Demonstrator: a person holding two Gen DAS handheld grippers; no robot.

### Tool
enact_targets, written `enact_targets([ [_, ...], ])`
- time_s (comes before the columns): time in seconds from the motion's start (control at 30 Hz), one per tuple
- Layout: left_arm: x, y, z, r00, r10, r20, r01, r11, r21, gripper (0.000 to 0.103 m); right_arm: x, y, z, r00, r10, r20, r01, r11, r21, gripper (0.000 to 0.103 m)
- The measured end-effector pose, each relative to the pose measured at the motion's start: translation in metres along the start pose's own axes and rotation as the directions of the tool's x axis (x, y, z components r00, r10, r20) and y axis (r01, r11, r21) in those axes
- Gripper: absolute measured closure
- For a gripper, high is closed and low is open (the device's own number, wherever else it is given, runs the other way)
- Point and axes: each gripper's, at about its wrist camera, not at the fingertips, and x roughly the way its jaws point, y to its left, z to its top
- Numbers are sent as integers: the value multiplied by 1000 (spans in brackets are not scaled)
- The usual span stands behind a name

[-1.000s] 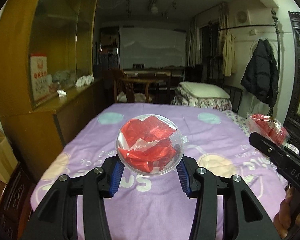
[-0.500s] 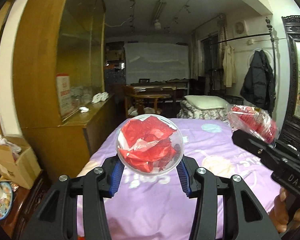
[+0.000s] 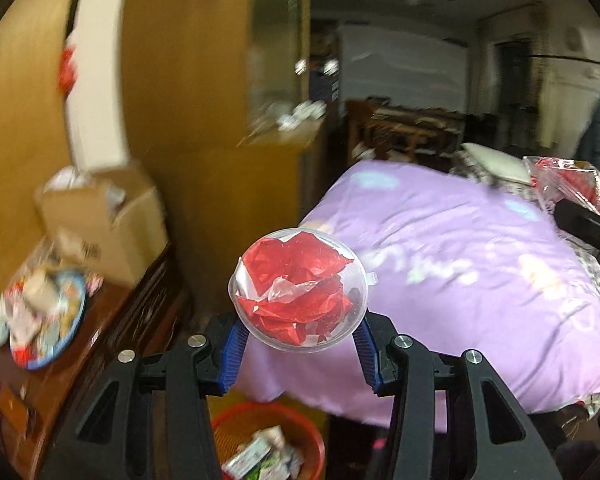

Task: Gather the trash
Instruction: 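Carry the cup and wrapper over the red basket with both tools, then drop the cup into the red basket with the left tool while the right tool drops the wrapper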

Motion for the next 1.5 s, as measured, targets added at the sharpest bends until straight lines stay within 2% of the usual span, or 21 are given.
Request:
enact_targets([
  [0.1, 23, 38, -23, 997, 37, -72, -41, 998, -55, 55, 36, 23, -10, 996, 37, -81, -40, 999, -36, 65],
  [0.2, 49, 70, -49, 986, 52, -156, -70, 992, -106, 55, 73, 42, -23, 983, 72, -169, -83, 995, -59, 65],
  [0.33, 79, 96, -87, 963, 71, -259, -109, 985, -134, 55, 128, 62, -47, 948, 101, -303, -127, 990, -67, 65],
  [0.43, 105, 105, -120, 935, 39, -351, -102, 981, -164, 55, 159, 71, -66, 918, 108, -383, -143, 988, -64, 65],
  [0.53, 131, 110, -157, 900, 6, -436, -99, 976, -192, 55, 179, 72, -83, 891, 106, -442, -147, 987, -59, 65],
  [0.67, 153, 113, -189, 865, -43, -499, -80, 972, -222, 55, 197, 74, -96, 869, 94, -485, -140, 988, -61, 65],
  [0.7, 156, 112, -194, 862, -38, -506, -83, 973, -215, 53, 196, 71, -98, 867, 91, -490, -138, 989, -61, 65],
  [0.77, 157, 112, -198, 867, -5, -498, -106, 975, -194, 35, 202, 72, -101, 863, 85, -497, -133, 989, -62, 65],
  [0.87, 153, 116, -196, 878, 32, -478, -135, 974, -182, 18, 202, 72, -103, 861, 82, -501, -131, 989, -62, 65],
  [0.97, 142, 120, -185, 889, 77, -451, -166, 973, -162, 15, 202, 74, -104, 861, 82, -501, -134, 989, -68, 66],
  [1.07, 124, 128, -168, 900, 177, -399, -247, 960, -130, 10, 197, 77, -104, 860, 91, -502, -146, 987, -71, 65],
  [1.13, 113, 135, -155, 896, 257, -362, -312, 944, -102, 7, 195, 78, -106, 856, 101, -507, -159, 985, -72, 65],
  [1.23, 97, 152, -138, 876, 360, -320, -403, 912, -75, 6, 194, 83, -111, 841, 123, -527, -188, 980, -72, 65],
  [1.33, 84, 168, -127, 866, 397, -304, -442, 892, -94, 6, 198, 90, -120, 819, 146, -556, -222, 973, -71, 65],
  [1.5, 76, 181, -121, 866, 392, -311, -448, 884, -133, 6, 212, 106, -139, 768, 161, -620, -272, 958, -87, 64],
])
